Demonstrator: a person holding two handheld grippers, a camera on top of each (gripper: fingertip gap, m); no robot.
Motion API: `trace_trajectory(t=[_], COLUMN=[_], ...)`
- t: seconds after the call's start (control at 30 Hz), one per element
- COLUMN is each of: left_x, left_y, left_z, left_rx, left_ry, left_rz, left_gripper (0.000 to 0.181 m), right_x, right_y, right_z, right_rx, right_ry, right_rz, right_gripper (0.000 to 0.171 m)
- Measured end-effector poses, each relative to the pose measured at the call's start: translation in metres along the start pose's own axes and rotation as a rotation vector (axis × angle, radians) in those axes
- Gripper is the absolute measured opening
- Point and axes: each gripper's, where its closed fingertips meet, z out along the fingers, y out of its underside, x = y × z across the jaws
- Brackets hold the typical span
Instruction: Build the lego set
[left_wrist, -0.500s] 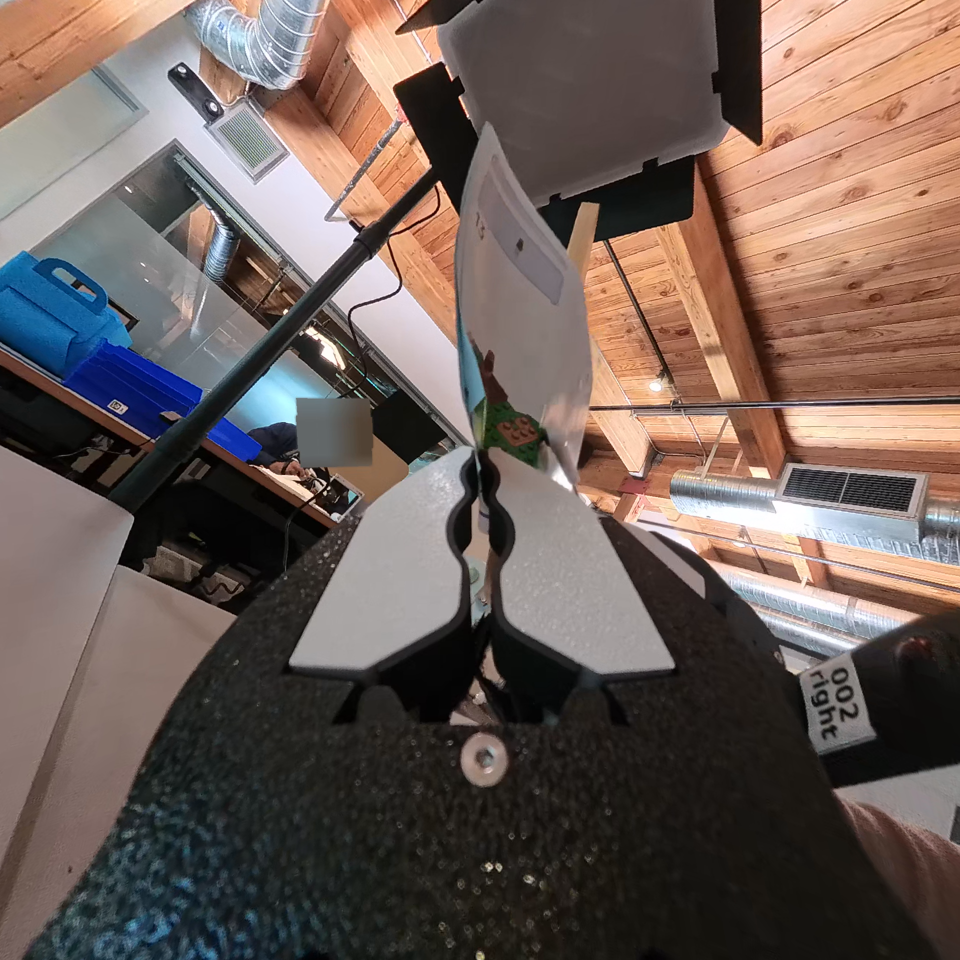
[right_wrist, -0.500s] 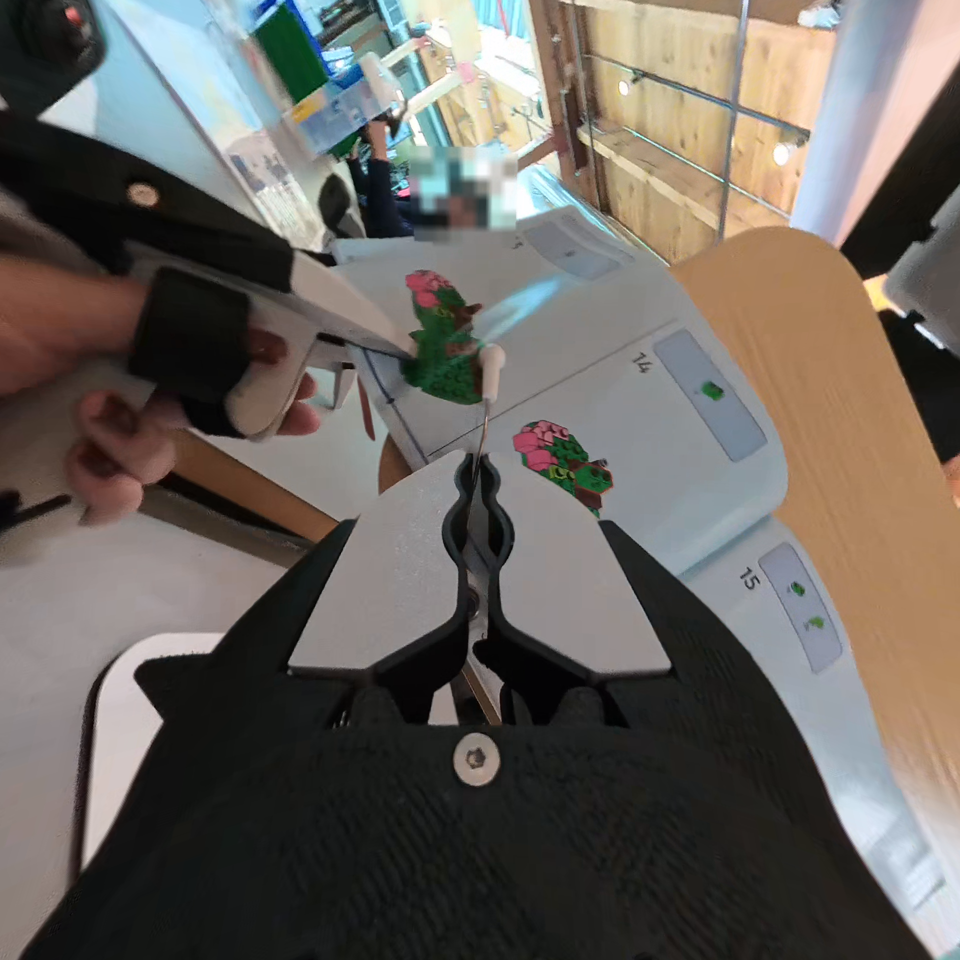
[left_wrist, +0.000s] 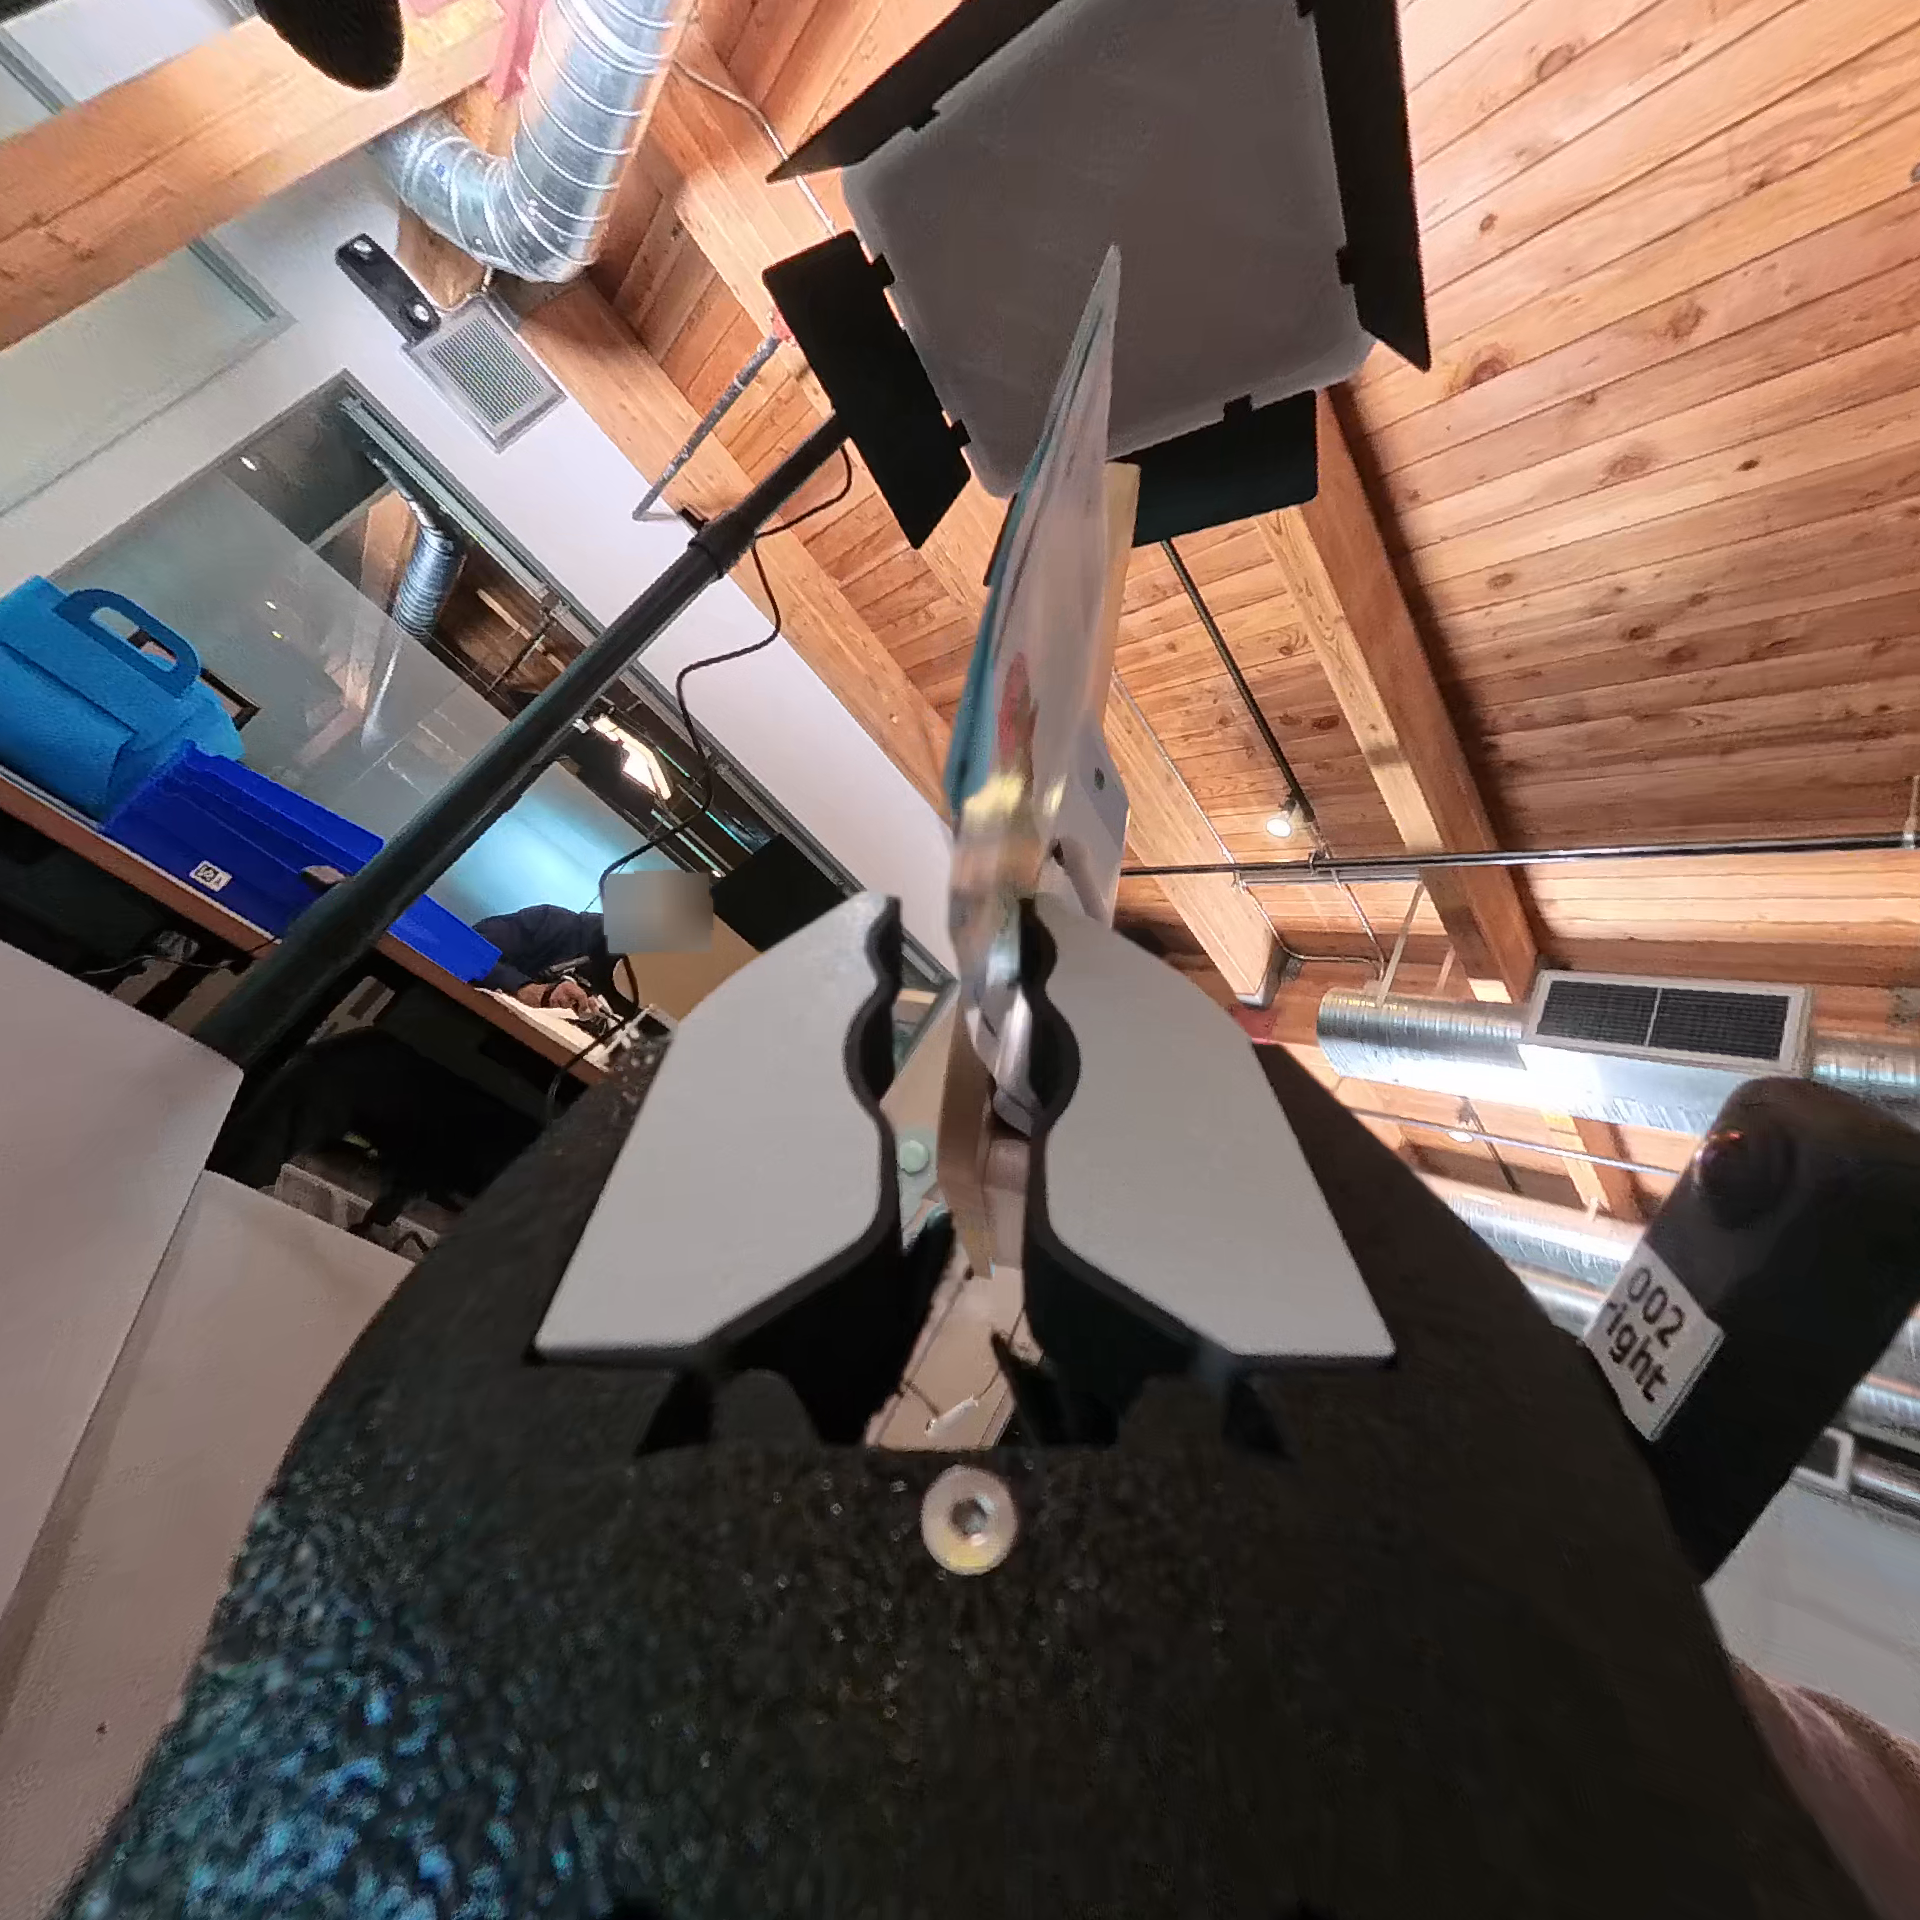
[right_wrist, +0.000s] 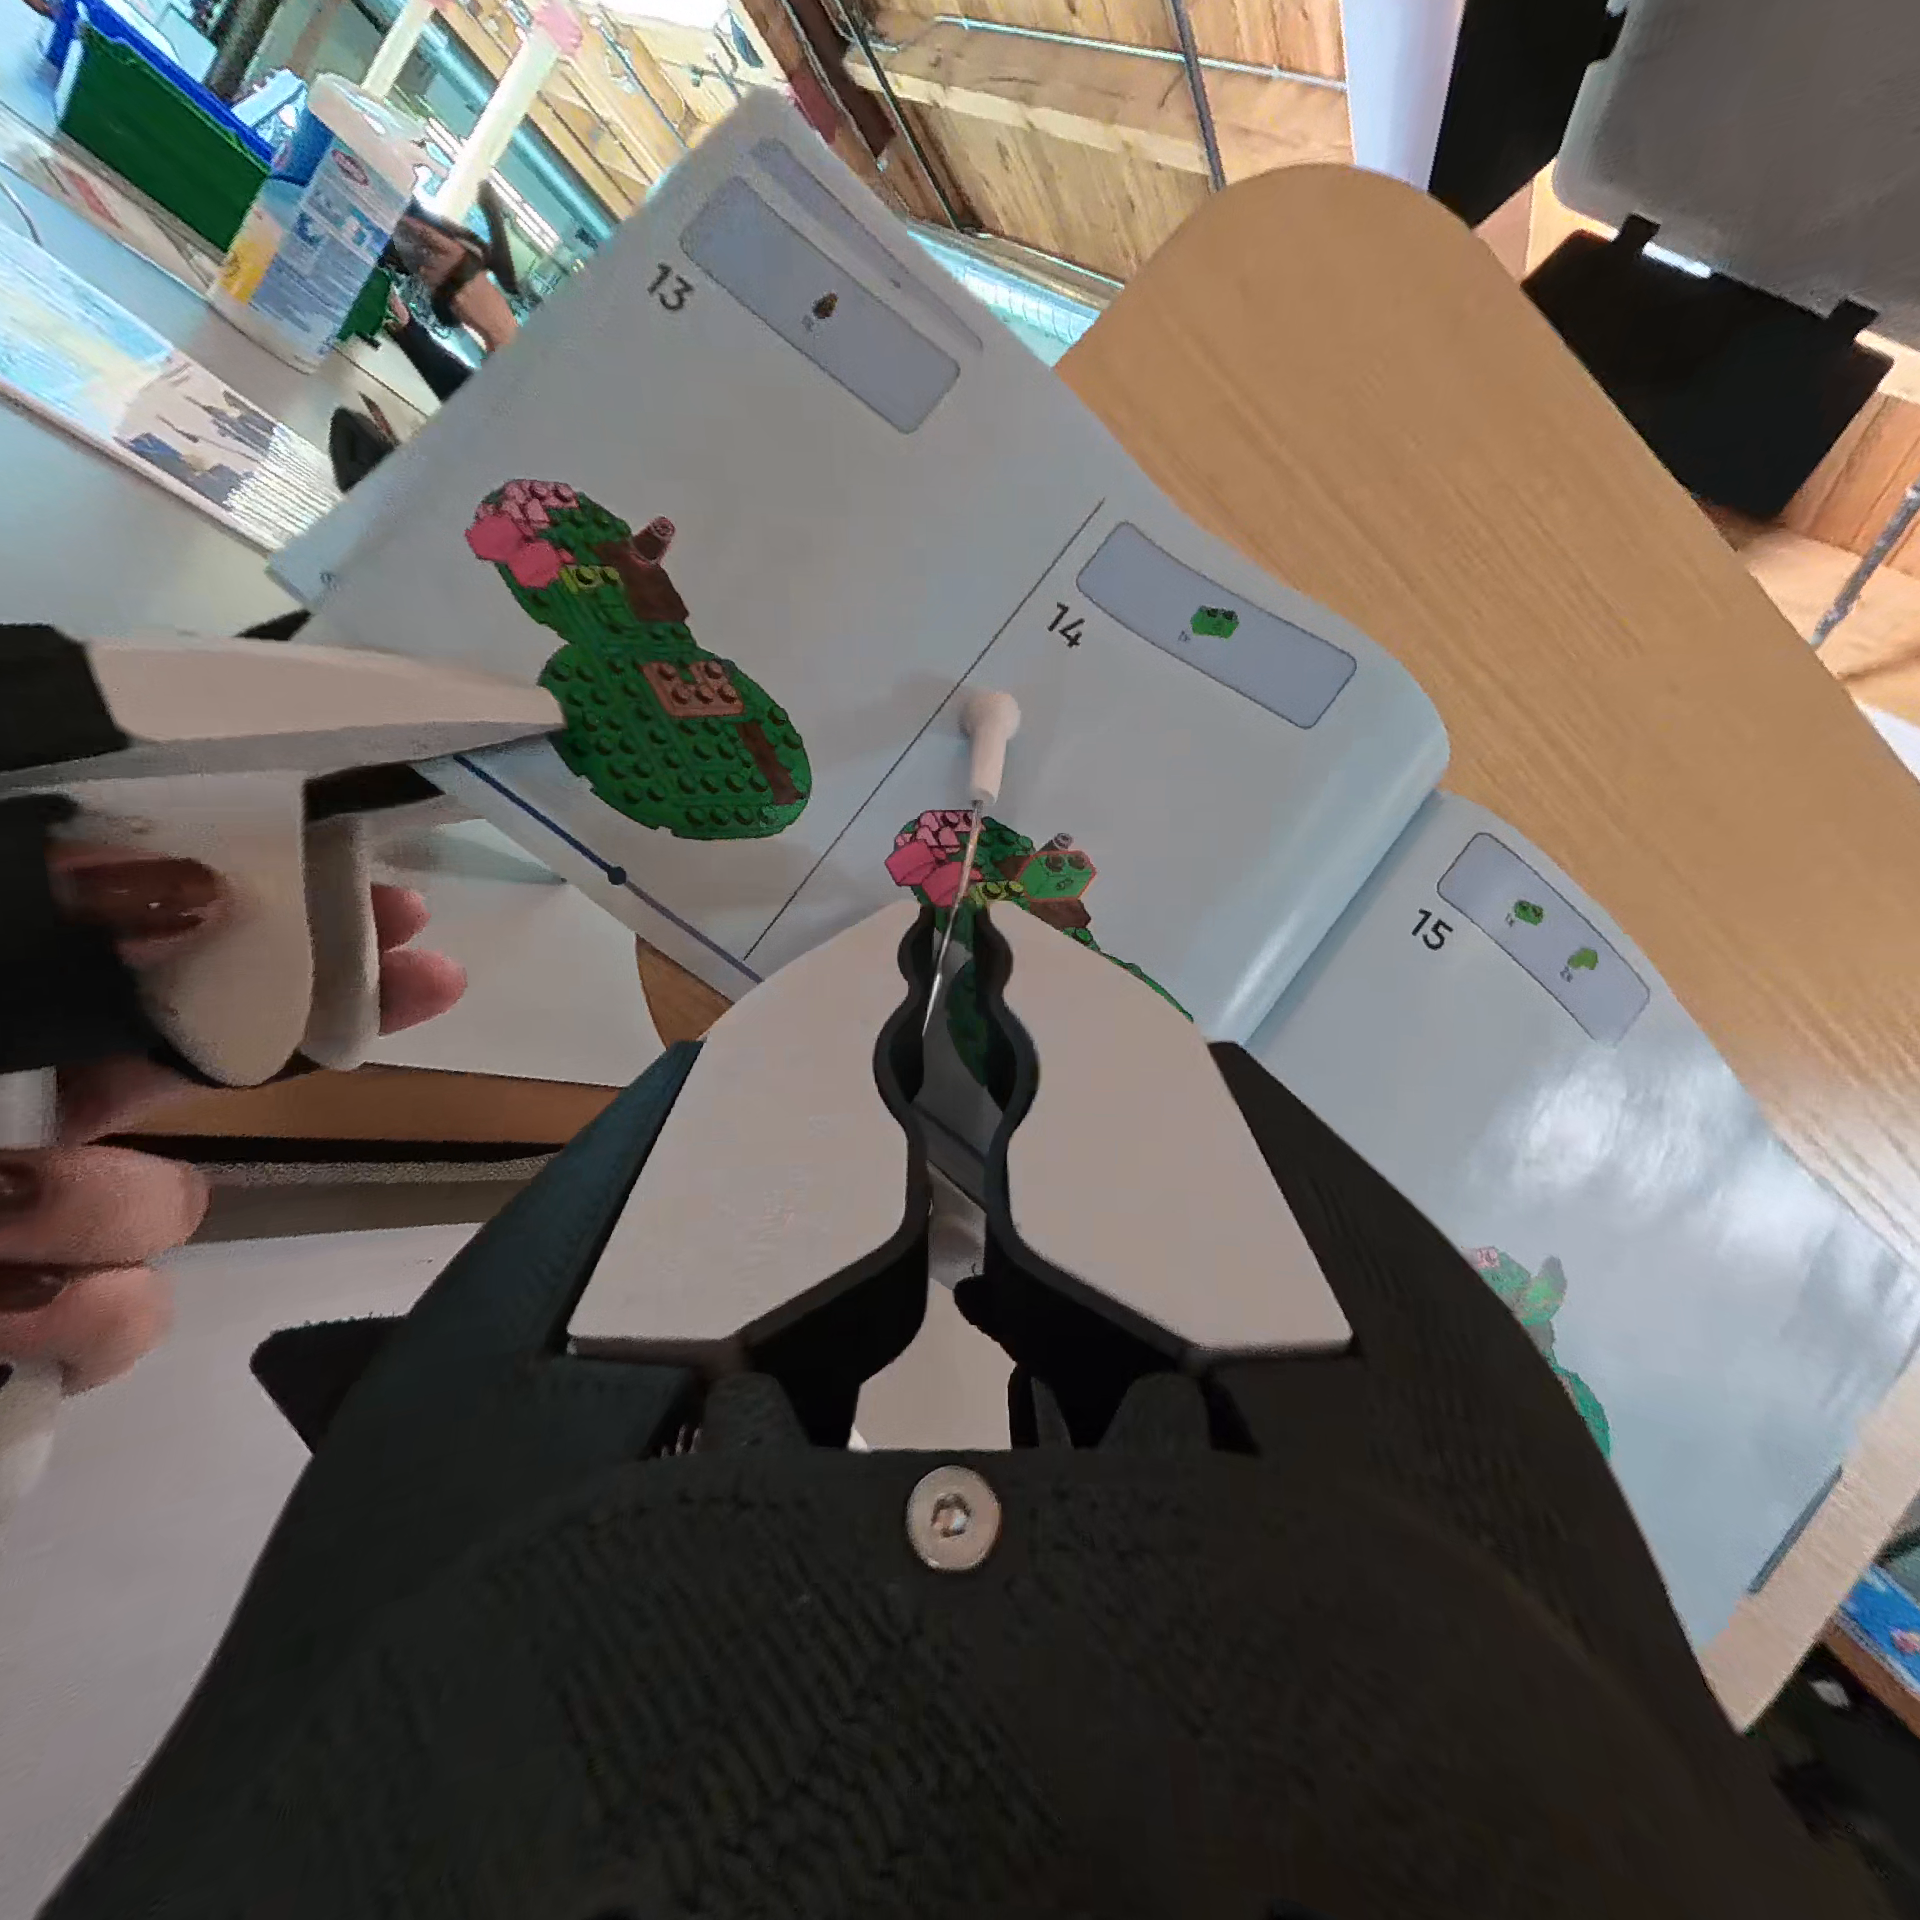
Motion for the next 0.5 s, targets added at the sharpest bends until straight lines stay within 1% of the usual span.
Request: trace_trajectory(t=[0.03,0.1,0.17,0.27,0.37,0.5], left_x=[0.0,0.003,0.006,0.011,0.018,0.037], left_y=[0.0,-0.001,-0.001,0.002,0.014,0.041], left_z=[-0.001,-0.003,-0.008,-0.019,-0.031,-0.05], left_rx=[0.001,-0.002,0.007,-0.006,-0.059,-0.193], left_ry=[-0.002,-0.002,-0.013,-0.063,-0.095,-0.132], left_rz=[-0.01,-0.034,-0.056,-0.057,-0.088,-0.06], left_gripper=[0.026,0.032,0.038,0.042,0.048,0.052], right_x=[0.002,0.006,0.01,0.018,0.022,0.02], right_y=[-0.001,-0.005,-0.01,-0.018,-0.022,-0.014], right_z=[-0.001,-0.005,-0.013,-0.037,-0.072,-0.139], right_rx=[-0.001,0.001,0.003,0.007,-0.013,-0.088], right_ry=[0.009,0.022,0.028,0.022,-0.024,-0.123], right_rz=[0.011,0.027,0.037,0.049,0.054,0.044], right_gripper=[0.008,0.014,0.015,0.016,0.018,0.018])
